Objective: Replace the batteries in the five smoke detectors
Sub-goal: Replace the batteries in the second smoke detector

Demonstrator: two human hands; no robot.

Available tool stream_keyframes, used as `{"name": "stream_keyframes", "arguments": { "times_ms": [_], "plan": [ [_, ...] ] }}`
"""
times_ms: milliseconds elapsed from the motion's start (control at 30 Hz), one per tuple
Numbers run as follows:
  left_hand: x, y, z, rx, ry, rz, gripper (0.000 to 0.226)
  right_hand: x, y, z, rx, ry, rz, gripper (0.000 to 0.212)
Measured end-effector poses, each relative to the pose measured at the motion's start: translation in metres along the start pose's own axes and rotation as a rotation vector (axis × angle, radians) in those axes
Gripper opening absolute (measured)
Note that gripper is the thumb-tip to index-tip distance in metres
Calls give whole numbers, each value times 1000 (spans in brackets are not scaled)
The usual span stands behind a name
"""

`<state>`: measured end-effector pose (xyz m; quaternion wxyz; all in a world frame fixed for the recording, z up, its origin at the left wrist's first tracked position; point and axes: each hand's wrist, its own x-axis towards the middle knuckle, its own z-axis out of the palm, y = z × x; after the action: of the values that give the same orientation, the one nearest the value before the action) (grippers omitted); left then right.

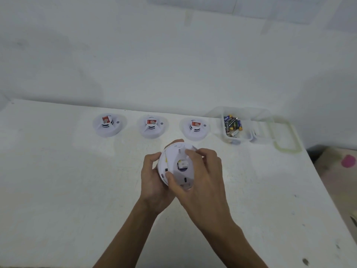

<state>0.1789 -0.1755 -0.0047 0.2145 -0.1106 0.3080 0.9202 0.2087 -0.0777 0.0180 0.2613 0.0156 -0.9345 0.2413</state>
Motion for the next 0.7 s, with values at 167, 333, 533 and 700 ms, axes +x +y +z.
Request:
{"name": "stream_keyframes", "arguments": {
  "times_ms": [167,333,533,700],
  "plan": [
    [0,0,3,9,14,9,60,2,2,3,29,-32,-35,63],
    [1,2,2,2,-21,32,52,4,5,2,82,-39,-27,62],
    [2,3,1,3,-16,62,51,6,1,2,50,-18,5,67],
    [2,2,2,71,-19,62,52,3,-4,2,134,-74,146,69]
  ]
}}
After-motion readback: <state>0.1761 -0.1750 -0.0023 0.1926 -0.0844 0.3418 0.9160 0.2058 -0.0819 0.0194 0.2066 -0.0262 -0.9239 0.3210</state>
